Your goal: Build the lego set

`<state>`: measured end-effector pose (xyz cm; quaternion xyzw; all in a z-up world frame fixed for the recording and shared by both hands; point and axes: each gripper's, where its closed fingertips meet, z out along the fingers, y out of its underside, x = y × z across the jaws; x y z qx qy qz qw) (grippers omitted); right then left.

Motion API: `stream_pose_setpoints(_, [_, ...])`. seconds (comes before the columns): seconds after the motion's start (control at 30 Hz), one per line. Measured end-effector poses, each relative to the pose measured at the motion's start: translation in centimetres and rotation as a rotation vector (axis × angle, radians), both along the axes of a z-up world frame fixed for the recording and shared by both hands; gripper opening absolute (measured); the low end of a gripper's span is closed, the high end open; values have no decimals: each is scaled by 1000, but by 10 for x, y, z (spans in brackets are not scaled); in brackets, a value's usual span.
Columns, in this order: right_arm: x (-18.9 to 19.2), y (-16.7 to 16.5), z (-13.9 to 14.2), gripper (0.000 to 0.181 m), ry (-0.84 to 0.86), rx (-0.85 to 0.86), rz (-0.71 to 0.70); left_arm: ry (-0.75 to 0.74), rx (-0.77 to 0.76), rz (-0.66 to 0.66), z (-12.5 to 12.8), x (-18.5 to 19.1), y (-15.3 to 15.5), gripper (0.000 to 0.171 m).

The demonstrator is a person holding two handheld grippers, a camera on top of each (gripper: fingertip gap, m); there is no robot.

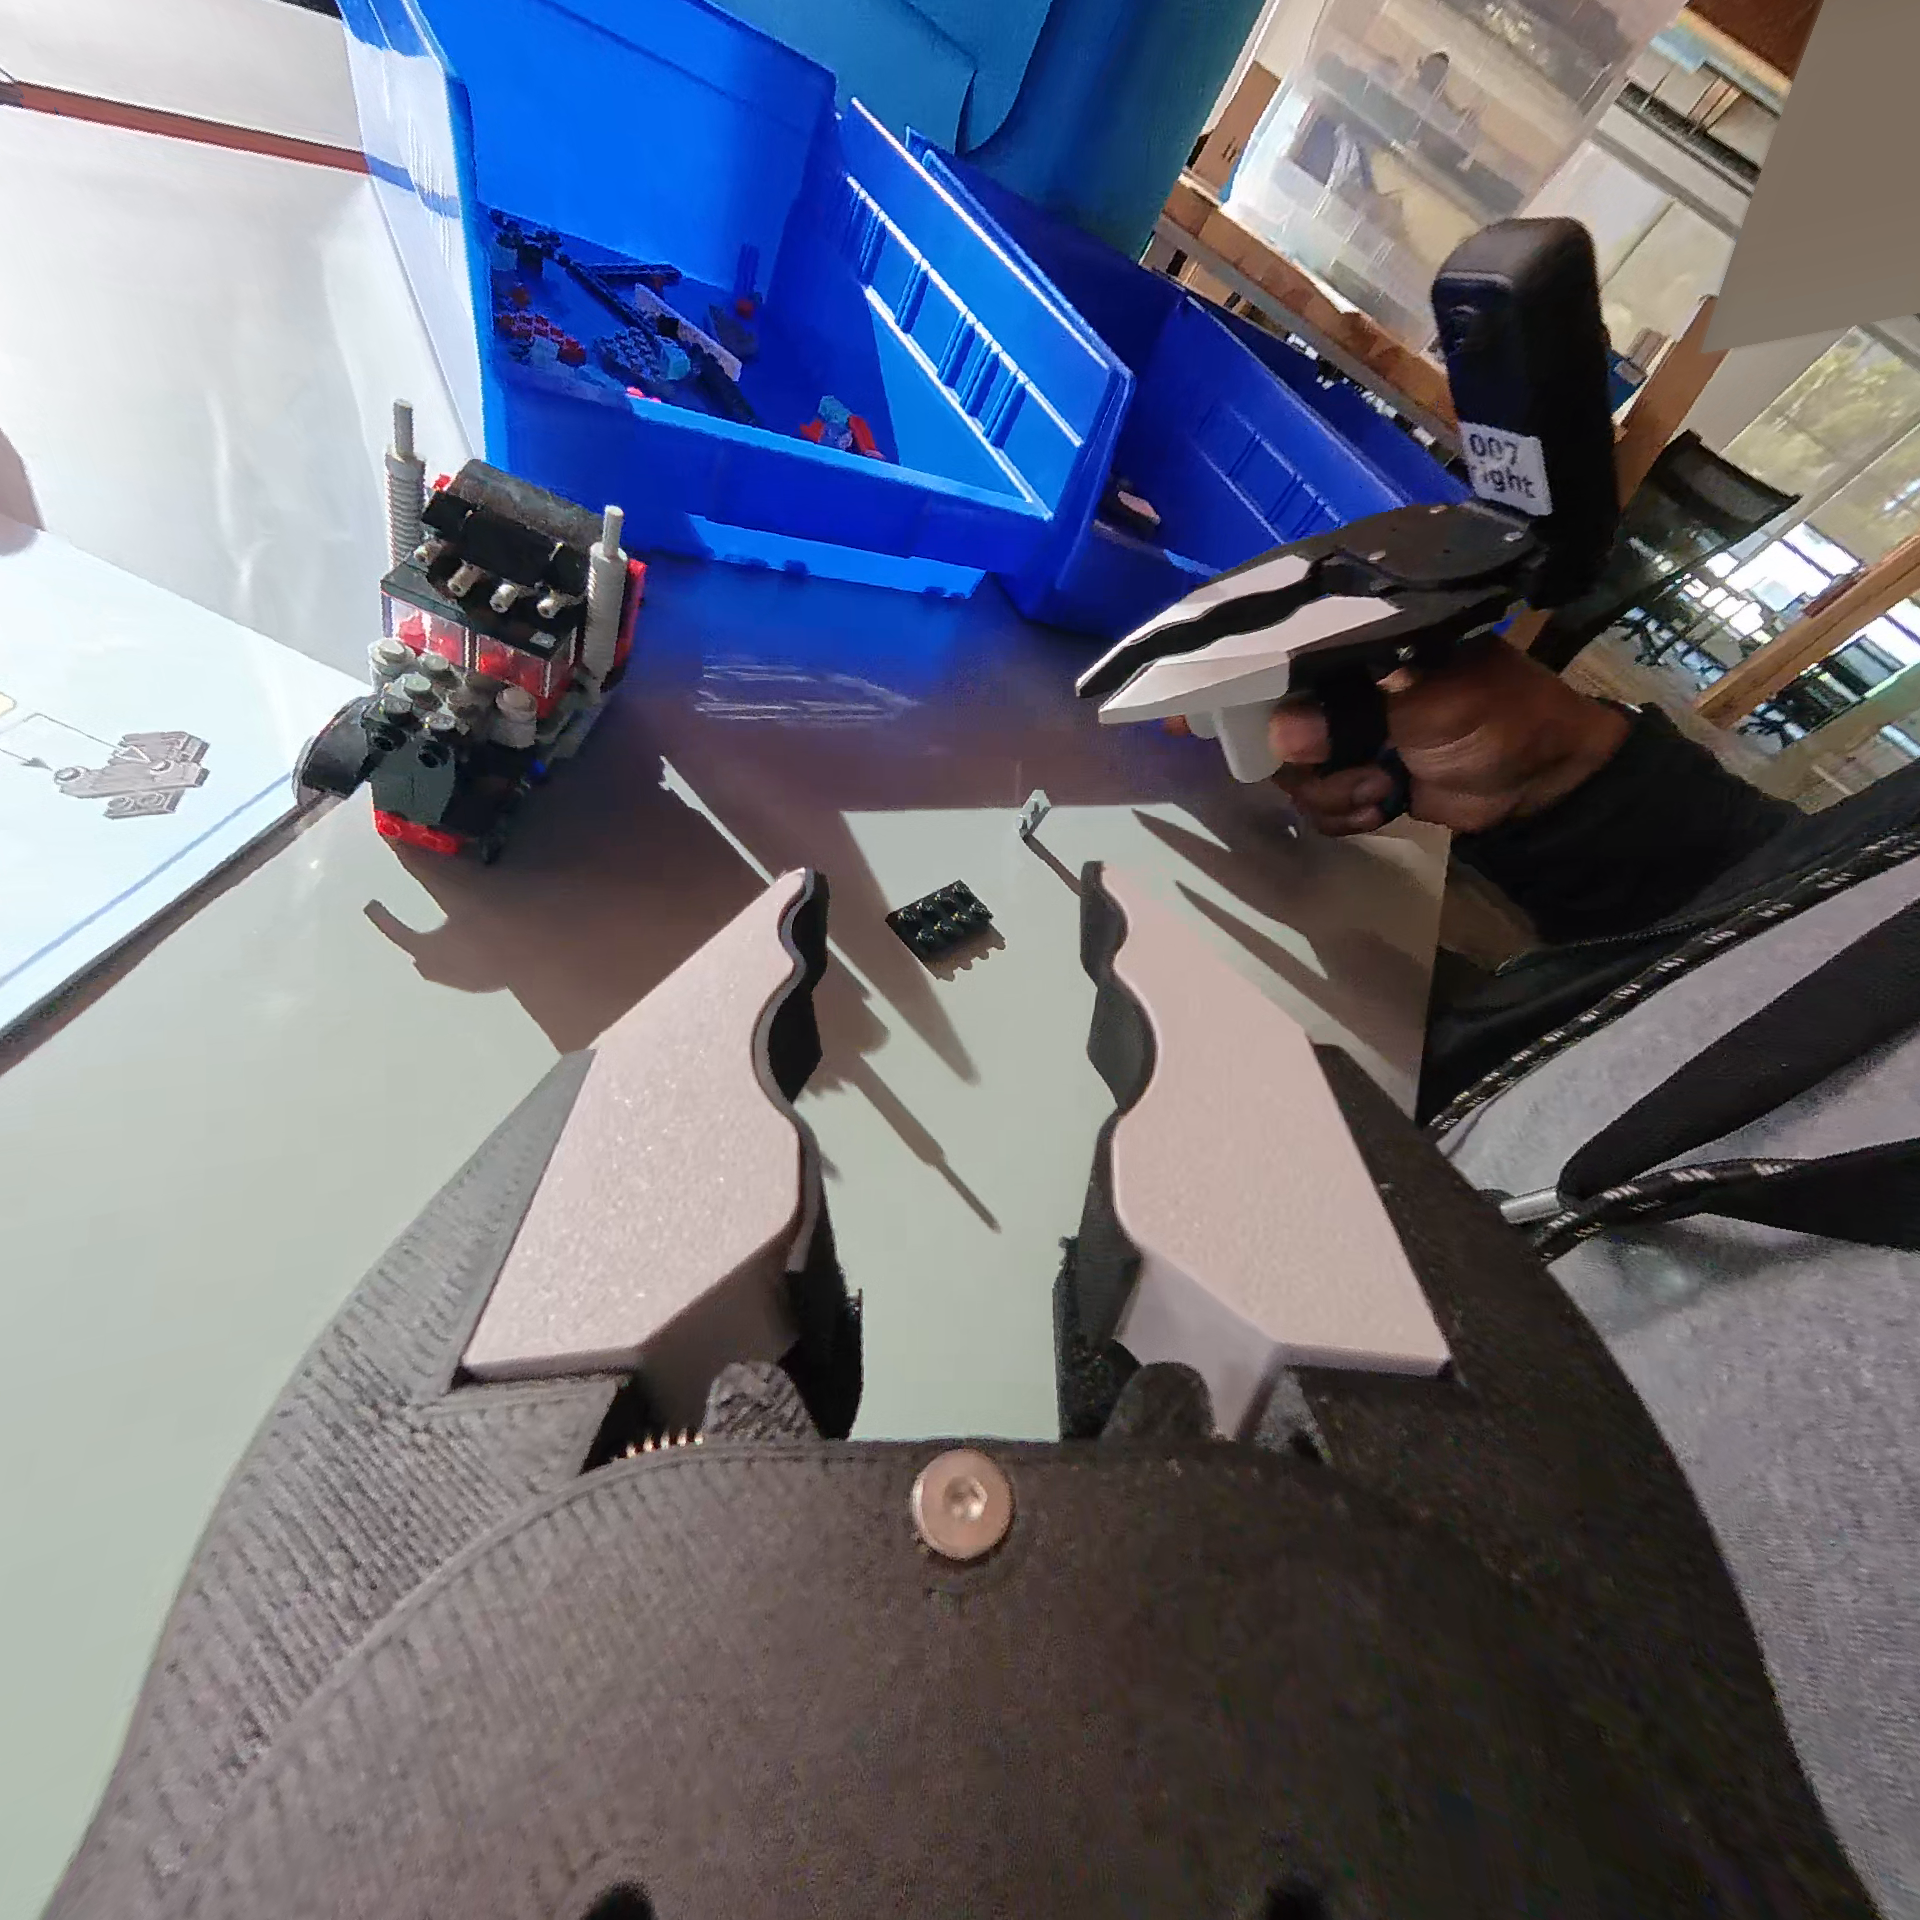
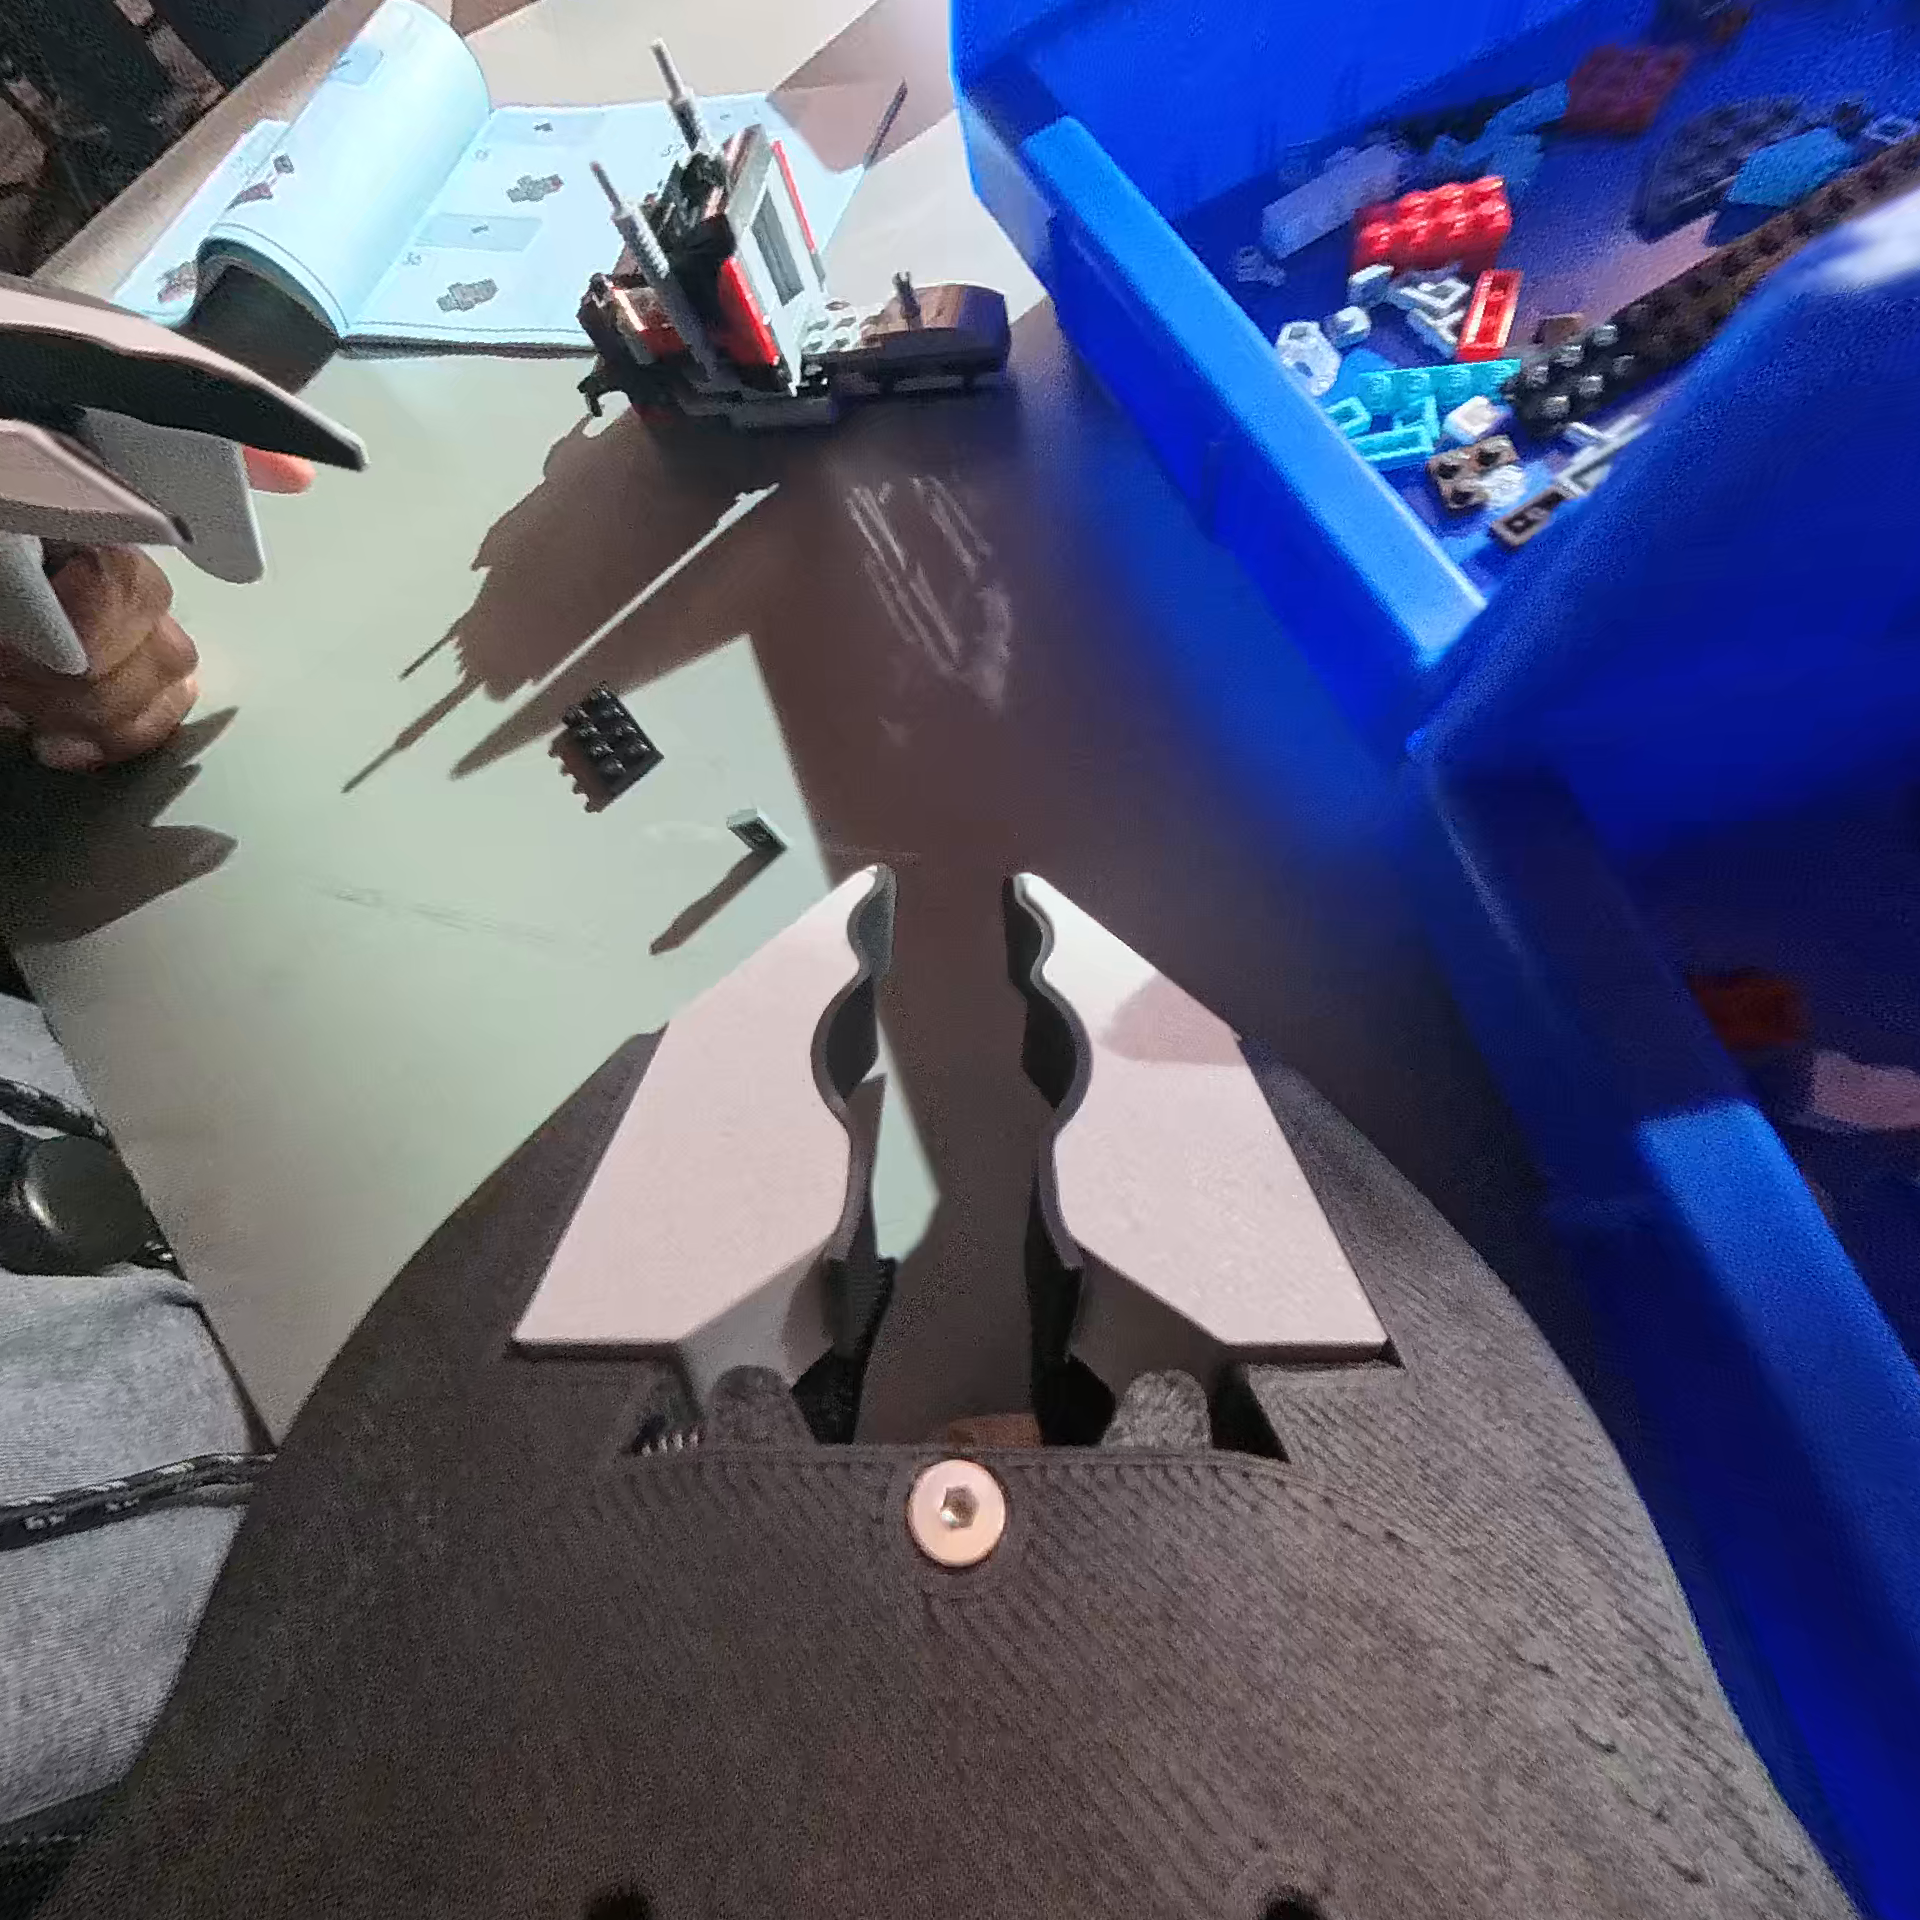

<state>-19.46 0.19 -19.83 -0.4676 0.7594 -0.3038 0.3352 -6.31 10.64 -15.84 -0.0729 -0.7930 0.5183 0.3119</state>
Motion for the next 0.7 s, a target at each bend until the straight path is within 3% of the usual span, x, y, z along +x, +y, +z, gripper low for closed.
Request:
stream_pose_setpoints(0.43, [-6,-2,17,22,-104,1,75,-84,23,-3,-8,-16,-38,49])
stream_pose_setpoints(0.57, [-5,-6,72,21,-161,-78,190,-80,25,0,-8,-16,-40,49])
stream_pose_setpoints(0.7, [-1,-38,128,21,-82,-263,271,-57,-1,-7,-3,-15,-37,49])
